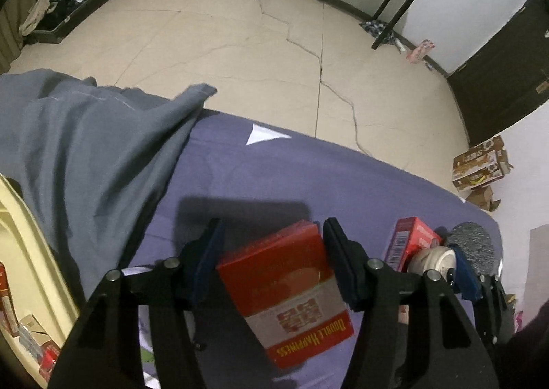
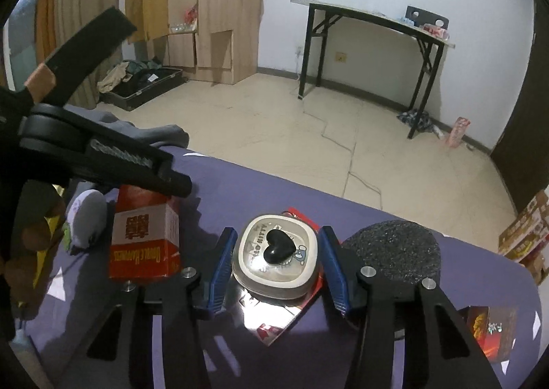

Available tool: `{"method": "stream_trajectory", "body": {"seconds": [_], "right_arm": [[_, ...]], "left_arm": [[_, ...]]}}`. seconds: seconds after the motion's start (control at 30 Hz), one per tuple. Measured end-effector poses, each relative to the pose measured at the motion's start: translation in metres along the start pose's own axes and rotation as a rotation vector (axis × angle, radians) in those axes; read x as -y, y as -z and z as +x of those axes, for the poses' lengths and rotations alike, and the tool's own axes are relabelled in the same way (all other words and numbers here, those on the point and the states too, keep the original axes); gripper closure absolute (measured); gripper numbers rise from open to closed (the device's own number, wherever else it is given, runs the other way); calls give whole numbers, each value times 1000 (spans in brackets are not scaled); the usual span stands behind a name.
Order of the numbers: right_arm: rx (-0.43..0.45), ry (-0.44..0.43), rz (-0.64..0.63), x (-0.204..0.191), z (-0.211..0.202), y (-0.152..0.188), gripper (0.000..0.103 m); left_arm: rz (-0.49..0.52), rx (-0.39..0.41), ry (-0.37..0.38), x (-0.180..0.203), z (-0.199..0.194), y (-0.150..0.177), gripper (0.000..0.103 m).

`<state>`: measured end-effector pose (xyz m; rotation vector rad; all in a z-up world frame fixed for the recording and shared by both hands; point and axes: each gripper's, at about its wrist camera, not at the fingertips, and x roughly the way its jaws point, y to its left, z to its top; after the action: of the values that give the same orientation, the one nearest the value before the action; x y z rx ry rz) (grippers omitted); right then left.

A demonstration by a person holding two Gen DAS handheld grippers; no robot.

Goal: Organize rigid objects
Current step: 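Grasp the red Double Happiness box with the left tool while the right tool grasps the silver tin, then lift the box and tin with both tools and carry them over the yellow tray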

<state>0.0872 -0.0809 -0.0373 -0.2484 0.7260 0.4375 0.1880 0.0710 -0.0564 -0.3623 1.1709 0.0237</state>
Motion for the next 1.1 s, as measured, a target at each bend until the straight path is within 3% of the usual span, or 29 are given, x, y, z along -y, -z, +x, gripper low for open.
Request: {"method": "stream_trajectory", "body": {"seconds": [0.03,0.07,0.1,0.27,0.4,0.47,0.5,0.53,0.6,0.7,0.83,0.93,1.1], "right_arm": [[5,-3,5,5,-7,2,55],[15,-17,20,10,-14,4,55],[28,-39,38,15,-19,8,55],[92,-85,24,25,-32,24,55],[67,-80,-17,18,-22,35,55],[50,-64,-16,18,-15,36,55],[46,-59,-14,19,-14,37,55],[53,-59,-9,21,-12,38,55],[55,-64,-5,23,-15,36,55],[49,-63,-21,23,-16,31,55],[47,-62,-29,24,-18,30,55],[47,-74,-18,22,-20,31,55],[50,-88,-24,25,-18,28,55]], "left_arm": [[0,3,5,0,-3,0,45],[-1,9,18,0,-8,0,54],[0,15,29,0,-13,0,85],[30,-3,44,1,-19,2,88],[40,-57,28,8,-2,7,87],[49,-51,33,9,-3,11,80],[61,-49,29,9,-4,12,56],[75,-59,23,10,-5,13,23],[125,-63,41,12,-12,16,5],[278,-20,58,18,-26,21,1],[485,-120,65,29,-20,36,0],[646,-144,40,45,-11,55,0],[701,-172,1,62,13,63,0]]}}
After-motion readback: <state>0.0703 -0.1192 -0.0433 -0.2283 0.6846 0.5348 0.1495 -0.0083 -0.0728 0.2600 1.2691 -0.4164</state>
